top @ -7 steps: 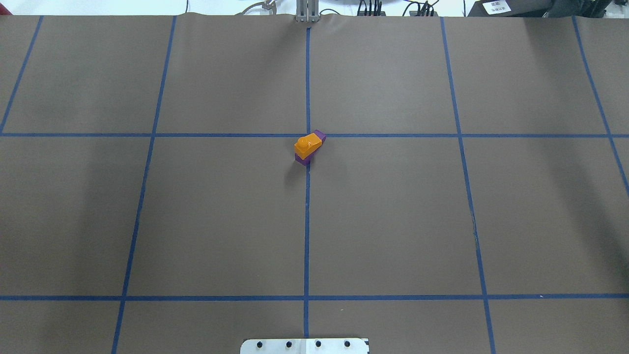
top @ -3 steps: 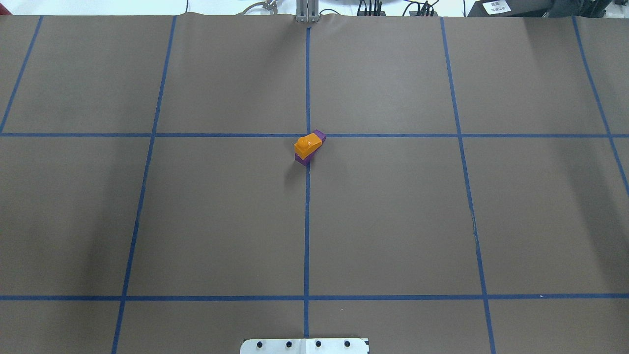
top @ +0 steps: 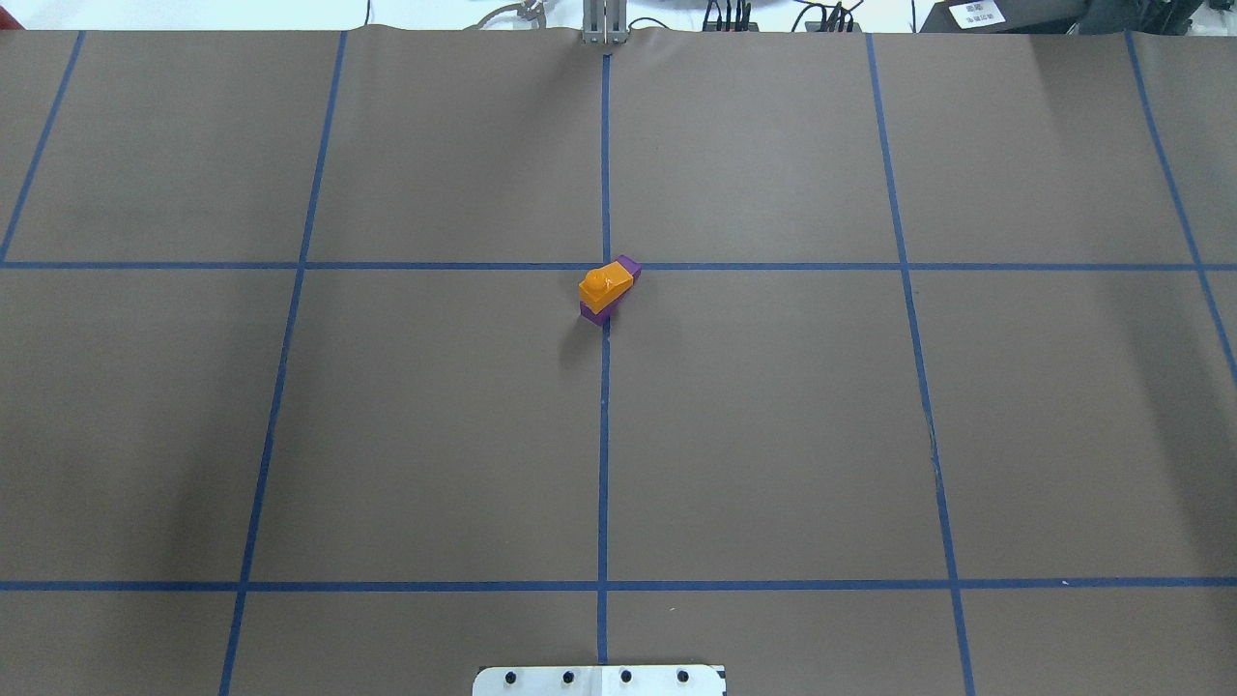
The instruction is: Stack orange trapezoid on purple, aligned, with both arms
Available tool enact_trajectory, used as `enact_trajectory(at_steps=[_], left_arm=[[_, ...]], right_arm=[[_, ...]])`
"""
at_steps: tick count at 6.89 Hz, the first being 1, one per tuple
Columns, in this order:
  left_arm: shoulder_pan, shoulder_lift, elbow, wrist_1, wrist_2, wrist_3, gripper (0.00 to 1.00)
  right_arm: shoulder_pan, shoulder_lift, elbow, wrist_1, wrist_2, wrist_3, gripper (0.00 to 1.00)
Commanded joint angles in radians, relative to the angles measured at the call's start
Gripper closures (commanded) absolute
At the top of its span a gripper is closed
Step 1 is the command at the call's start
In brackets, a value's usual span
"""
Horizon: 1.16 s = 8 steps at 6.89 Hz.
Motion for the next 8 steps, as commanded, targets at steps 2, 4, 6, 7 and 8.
enact_trajectory(at_steps=[2,4,6,7,8], left_arm=[[0.019,0.005,0.001,0.002,0.014,-0.002,0.00],[0.019,0.005,0.001,0.002,0.014,-0.002,0.00],[0.019,0.006,0.004,0.002,0.014,-0.002,0.00],[0.019,0.005,0.004,0.002,0.014,-0.002,0.00],[0.019,0.005,0.004,0.002,0.014,-0.002,0.00]], right_arm=[[0.002,-0.001,-0.005,0.000,0.004,-0.003,0.00],[0.002,0.004,0.010,0.002,0.004,0.000,0.00],[0.000,0.010,0.012,0.009,0.004,0.000,0.00],[0.002,0.010,0.010,0.009,0.004,0.000,0.00],[0.000,0.012,0.012,0.009,0.004,0.002,0.00]])
